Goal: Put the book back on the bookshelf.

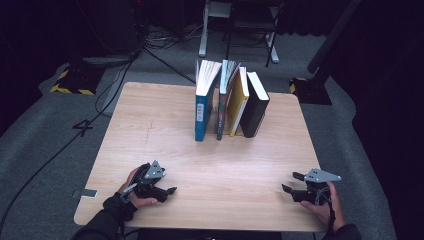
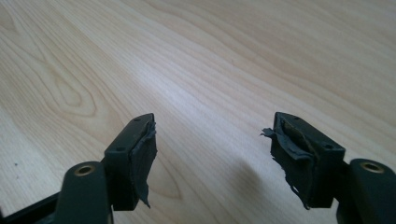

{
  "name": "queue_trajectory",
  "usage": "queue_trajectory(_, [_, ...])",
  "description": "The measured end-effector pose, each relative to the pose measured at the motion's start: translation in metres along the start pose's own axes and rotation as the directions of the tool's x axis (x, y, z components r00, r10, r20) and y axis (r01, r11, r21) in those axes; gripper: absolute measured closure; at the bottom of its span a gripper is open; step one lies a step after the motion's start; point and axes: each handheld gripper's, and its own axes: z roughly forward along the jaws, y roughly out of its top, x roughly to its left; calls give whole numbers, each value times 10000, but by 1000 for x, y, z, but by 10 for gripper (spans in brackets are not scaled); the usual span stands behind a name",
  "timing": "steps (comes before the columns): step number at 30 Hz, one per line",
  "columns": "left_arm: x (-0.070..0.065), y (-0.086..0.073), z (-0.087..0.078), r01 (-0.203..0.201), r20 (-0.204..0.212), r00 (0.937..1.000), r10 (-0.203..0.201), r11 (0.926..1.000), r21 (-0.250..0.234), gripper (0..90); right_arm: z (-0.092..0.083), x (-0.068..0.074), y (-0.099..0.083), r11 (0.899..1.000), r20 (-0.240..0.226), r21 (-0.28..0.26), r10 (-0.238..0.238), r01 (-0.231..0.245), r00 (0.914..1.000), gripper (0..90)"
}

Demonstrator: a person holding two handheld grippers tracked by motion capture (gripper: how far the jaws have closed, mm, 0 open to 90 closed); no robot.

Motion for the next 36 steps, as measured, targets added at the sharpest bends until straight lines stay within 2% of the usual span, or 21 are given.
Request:
queue_trajectory(6, [1,1,1,-13,35,10000,13,10000,21,181,2,-1,-11,9996,143,277,83,-87,9999,290])
queue_trajectory(8, [1,1,1,17,43,10000,-17,10000,15,180,1,-4,-16,9990,54,148,431,-432,9991,286])
queue_trajectory(11, [1,2,1,29,36,10000,-29,10000,22,179,-1,-5,-18,9980,-28,206,604,-603,9982,277])
queue_trajectory(36, [2,3,2,16,37,10000,-16,10000,6,179,-1,-6,-18,9972,61,221,707,-708,9975,258])
